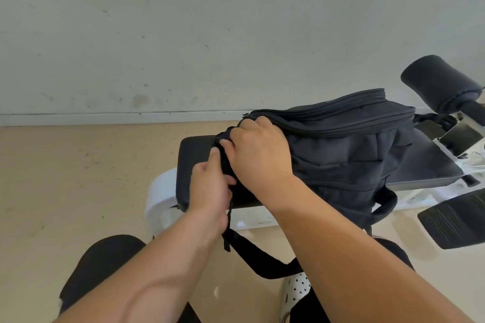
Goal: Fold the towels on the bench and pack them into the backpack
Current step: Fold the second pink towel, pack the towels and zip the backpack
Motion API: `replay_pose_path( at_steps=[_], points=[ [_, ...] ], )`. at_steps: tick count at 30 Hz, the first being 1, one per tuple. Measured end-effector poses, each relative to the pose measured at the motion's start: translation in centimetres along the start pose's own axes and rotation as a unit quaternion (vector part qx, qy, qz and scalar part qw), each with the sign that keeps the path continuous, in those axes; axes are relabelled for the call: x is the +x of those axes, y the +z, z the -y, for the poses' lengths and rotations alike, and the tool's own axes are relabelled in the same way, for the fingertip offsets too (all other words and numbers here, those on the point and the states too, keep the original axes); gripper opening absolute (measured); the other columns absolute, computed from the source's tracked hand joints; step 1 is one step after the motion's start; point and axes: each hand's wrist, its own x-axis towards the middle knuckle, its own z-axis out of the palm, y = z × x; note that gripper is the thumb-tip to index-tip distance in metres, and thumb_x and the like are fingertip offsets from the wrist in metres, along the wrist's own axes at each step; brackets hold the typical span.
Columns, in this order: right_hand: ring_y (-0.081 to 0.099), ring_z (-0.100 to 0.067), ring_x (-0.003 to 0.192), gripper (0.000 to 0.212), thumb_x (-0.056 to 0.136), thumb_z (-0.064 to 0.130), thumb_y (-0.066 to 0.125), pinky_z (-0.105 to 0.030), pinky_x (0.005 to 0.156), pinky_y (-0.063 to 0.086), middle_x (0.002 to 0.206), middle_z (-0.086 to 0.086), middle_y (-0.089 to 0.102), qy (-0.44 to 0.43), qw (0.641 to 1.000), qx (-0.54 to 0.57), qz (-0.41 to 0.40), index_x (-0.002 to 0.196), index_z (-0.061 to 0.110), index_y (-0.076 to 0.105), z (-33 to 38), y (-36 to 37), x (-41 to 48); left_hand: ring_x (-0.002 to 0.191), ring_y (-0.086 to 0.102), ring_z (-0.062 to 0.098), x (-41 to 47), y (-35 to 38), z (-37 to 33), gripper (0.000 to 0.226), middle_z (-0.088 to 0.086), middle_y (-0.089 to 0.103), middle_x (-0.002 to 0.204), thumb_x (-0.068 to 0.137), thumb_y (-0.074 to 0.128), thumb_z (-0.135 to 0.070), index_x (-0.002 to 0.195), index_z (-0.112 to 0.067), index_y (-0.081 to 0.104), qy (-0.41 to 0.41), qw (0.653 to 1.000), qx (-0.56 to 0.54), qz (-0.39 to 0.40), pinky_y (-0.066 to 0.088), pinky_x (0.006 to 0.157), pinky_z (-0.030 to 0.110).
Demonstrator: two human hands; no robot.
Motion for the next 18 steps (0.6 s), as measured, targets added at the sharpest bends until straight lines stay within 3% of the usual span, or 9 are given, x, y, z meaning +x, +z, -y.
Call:
replay_pose_path(
  at_steps=[1, 3, 5, 6, 8, 10, 12, 15, 18],
  points=[
    [0.049, -0.026, 0.066, 0.036, 0.092, 0.032, 0.065, -0.035, 0.055, 0.035, 0.06, -0.001, 0.055, -0.01, 1.0, 0.01, -0.02, 0.06, 0.016, 0.06, 0.1, -0.8, 0.2, 0.044, 0.028, 0.014, -1.3, 0.8, 0.2, 0.044, 0.002, 0.042, 0.053, 0.099, 0.046, -0.042, 0.064, -0.017, 0.041, 0.009, 1.0, -0.003, 0.01, 0.019, 0.04, 0.024],
    [0.046, -0.026, 0.067, 0.043, 0.098, 0.035, 0.054, -0.036, 0.057, 0.03, 0.059, -0.001, 0.052, -0.008, 0.995, 0.021, -0.093, 0.059, 0.016, 0.057, -0.9, -3.5, 0.9, 0.05, 0.024, 0.015, -3.0, 2.4, 0.7, 0.044, -0.002, 0.03, 0.052, 0.095, 0.054, -0.033, 0.063, -0.018, 0.026, 0.005, 0.999, -0.006, 0.031, 0.019, 0.044, 0.027],
    [0.055, -0.029, 0.085, 0.044, 0.098, 0.044, 0.051, -0.04, 0.071, 0.037, 0.073, 0.0, 0.063, 0.035, 0.991, -0.019, -0.128, 0.069, 0.016, 0.068, -3.7, -5.7, 1.4, 0.047, 0.037, 0.011, -3.6, 3.5, 1.1, 0.042, -0.005, 0.045, 0.054, 0.09, 0.068, -0.033, 0.063, -0.015, 0.043, 0.007, 0.999, 0.008, 0.038, 0.03, 0.043, 0.026],
    [0.056, -0.032, 0.104, 0.046, 0.097, 0.052, 0.049, -0.045, 0.088, 0.039, 0.088, 0.0, 0.068, 0.067, 0.991, -0.052, -0.108, 0.079, 0.019, 0.074, -5.6, -6.5, 1.3, 0.053, 0.05, 0.012, -3.5, 4.0, 1.1, 0.03, -0.003, 0.059, 0.063, 0.088, 0.072, -0.032, 0.07, -0.013, 0.057, 0.018, 0.999, 0.005, 0.027, 0.041, 0.044, 0.024],
    [0.038, -0.037, 0.138, 0.057, 0.094, 0.069, 0.039, -0.061, 0.114, 0.018, 0.118, 0.0, 0.066, 0.139, 0.985, -0.105, -0.004, 0.1, 0.026, 0.076, -8.8, -7.5, 0.4, 0.079, 0.068, 0.022, -3.2, 4.6, 0.9, 0.017, 0.005, 0.072, 0.086, 0.088, 0.074, -0.025, 0.088, -0.009, 0.068, 0.033, 0.999, 0.002, -0.017, 0.06, 0.065, 0.033],
    [0.021, -0.04, 0.147, 0.071, 0.087, 0.083, 0.028, -0.074, 0.112, 0.004, 0.134, 0.003, 0.057, 0.188, 0.971, -0.119, 0.082, 0.118, 0.033, 0.068, -10.6, -7.8, -1.1, 0.089, 0.068, 0.025, -2.4, 4.7, 0.6, 0.013, 0.006, 0.072, 0.091, 0.088, 0.072, -0.02, 0.089, -0.008, 0.068, 0.063, 0.996, 0.016, -0.058, 0.059, 0.083, 0.044],
    [0.013, -0.042, 0.149, 0.084, 0.078, 0.092, 0.021, -0.079, 0.108, 0.003, 0.146, 0.005, 0.046, 0.21, 0.965, -0.1, 0.124, 0.133, 0.037, 0.055, -10.9, -7.9, -2.3, 0.087, 0.068, 0.023, -1.5, 4.6, -0.1, 0.01, 0.004, 0.072, 0.088, 0.086, 0.073, -0.019, 0.085, -0.011, 0.067, 0.106, 0.991, 0.033, -0.078, 0.058, 0.084, 0.046],
    [0.0, -0.043, 0.151, 0.098, 0.068, 0.1, 0.02, -0.078, 0.109, 0.003, 0.16, 0.002, 0.026, 0.235, 0.958, -0.05, 0.156, 0.146, 0.042, 0.035, -10.1, -7.2, -3.1, 0.083, 0.07, 0.024, -0.2, 3.9, -2.0, 0.009, 0.003, 0.072, 0.084, 0.082, 0.075, -0.019, 0.081, -0.014, 0.067, 0.154, 0.982, 0.04, -0.097, 0.059, 0.082, 0.047],
    [-0.013, -0.037, 0.152, 0.105, 0.063, 0.102, 0.025, -0.069, 0.114, 0.014, 0.167, 0.003, 0.005, 0.268, 0.946, 0.015, 0.183, 0.153, 0.047, 0.013, -8.9, -5.9, -3.3, 0.08, 0.07, 0.023, 1.1, 2.3, -4.1, 0.009, 0.004, 0.073, 0.083, 0.081, 0.076, -0.016, 0.079, -0.013, 0.068, 0.167, 0.979, 0.022, -0.118, 0.06, 0.08, 0.046]
  ],
)
